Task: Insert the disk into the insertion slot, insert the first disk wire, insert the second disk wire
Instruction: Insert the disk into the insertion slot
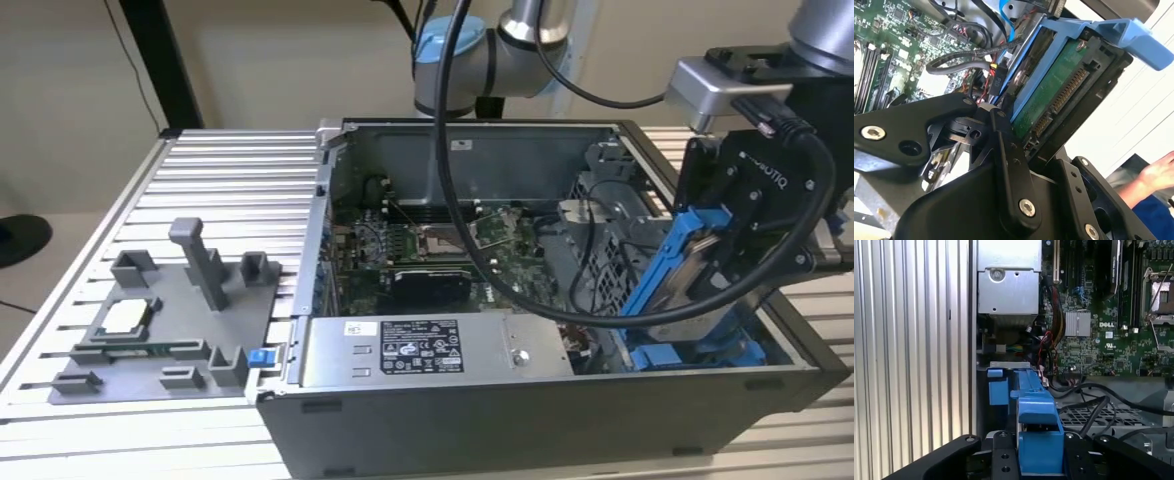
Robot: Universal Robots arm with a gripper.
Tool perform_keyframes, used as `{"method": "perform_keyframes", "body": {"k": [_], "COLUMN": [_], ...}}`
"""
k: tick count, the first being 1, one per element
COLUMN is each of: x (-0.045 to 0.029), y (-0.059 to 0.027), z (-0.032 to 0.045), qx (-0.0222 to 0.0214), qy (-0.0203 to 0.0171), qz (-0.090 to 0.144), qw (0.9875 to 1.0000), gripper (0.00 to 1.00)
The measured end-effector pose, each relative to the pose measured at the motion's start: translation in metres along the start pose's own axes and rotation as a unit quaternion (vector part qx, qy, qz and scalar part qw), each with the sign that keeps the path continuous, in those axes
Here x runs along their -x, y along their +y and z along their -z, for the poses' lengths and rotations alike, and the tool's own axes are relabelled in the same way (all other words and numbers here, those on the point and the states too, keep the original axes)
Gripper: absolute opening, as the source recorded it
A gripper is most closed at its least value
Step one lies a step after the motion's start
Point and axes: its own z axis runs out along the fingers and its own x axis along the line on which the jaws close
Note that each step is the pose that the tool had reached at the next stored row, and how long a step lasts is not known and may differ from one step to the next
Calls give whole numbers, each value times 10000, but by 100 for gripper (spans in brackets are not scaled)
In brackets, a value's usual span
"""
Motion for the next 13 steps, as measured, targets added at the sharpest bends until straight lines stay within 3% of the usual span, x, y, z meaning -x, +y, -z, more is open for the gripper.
{"method": "perform_keyframes", "body": {"k": [13], "x": [-4], "y": [-4], "z": [-230], "qx": [1], "qy": [-25], "qz": [1], "qw": [10000], "gripper": [0]}}
